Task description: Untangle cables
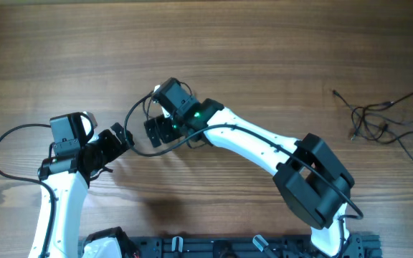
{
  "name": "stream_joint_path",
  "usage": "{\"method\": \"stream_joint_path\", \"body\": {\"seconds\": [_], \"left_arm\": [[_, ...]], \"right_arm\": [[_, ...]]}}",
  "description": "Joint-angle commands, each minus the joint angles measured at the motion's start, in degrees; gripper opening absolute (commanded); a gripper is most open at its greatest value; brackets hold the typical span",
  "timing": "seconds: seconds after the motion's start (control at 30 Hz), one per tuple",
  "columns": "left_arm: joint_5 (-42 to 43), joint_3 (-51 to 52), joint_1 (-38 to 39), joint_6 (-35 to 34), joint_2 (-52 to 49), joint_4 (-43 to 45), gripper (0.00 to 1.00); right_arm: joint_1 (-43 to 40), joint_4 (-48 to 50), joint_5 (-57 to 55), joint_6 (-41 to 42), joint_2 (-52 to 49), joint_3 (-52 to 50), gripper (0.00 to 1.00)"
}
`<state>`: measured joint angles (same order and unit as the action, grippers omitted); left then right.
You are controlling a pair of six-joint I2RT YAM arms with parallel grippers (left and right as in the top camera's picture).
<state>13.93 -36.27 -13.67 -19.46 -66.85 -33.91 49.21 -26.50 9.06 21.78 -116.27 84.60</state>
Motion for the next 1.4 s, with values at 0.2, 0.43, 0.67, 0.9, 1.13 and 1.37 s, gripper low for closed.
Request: {"method": "stream_joint_path", "body": {"seconds": [0.2, 0.43, 0.67, 0.9, 1.13, 1.37], "left_arm": [[-0.5, 0.7, -0.3, -0.5, -0.1, 0.0, 1.0], [-15.1, 0.7, -0.3, -8.3, -0.1, -2.2, 1.0], [-14.8, 0.7, -0.3, -8.3, -0.1, -2.2, 1.0], [-13.7, 0.7, -0.3, -8.3, -0.1, -2.2, 1.0], [-13.4, 0.7, -0.3, -8.3, -0.1, -2.2, 1.0], [-13.4, 0.7, -0.3, -8.3, -0.1, -2.2, 1.0]], "right_arm": [[1.0, 2.5, 5.1, -3.6, 1.6, -0.3, 1.0], [2.4, 2.3, -4.8, 3.4, -2.8, -0.3, 0.99], [1.0, 3.5, -20.4, 19.4, -2.8, -0.3, 0.99], [-3.6, 4.4, -20.7, 32.7, -5.3, -0.3, 0.8], [-3.8, 5.1, -19.8, 34.4, -8.2, -0.3, 0.72], [-3.4, 4.6, -16.6, 35.4, -9.4, -0.3, 0.63]]}}
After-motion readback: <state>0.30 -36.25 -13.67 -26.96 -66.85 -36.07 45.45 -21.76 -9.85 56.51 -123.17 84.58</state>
